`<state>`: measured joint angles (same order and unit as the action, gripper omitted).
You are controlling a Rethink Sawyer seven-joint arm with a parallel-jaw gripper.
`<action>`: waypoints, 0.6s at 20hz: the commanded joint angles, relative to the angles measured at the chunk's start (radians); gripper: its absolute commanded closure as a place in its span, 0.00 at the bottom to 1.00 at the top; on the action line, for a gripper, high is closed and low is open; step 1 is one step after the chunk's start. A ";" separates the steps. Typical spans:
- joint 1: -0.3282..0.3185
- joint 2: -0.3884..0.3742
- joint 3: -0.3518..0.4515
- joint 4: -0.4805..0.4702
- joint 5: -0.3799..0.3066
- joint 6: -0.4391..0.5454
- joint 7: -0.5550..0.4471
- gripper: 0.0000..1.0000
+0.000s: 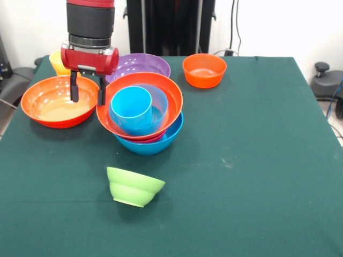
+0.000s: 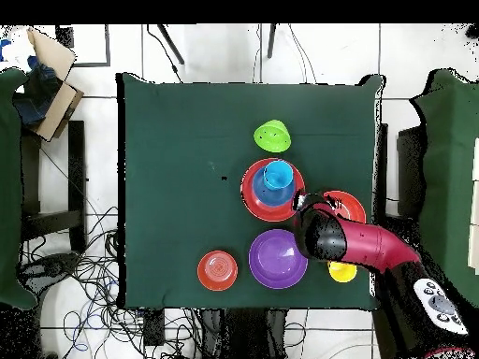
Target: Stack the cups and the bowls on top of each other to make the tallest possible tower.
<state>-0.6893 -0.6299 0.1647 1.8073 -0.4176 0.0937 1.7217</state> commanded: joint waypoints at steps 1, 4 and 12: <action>-0.026 0.018 0.140 0.048 -0.091 -0.039 0.015 0.00; -0.024 0.017 0.140 0.049 -0.097 -0.042 0.020 0.00; -0.020 0.000 0.151 0.056 -0.095 -0.024 0.029 0.00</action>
<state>-0.7134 -0.6306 0.2031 1.8212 -0.4402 0.0881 1.7217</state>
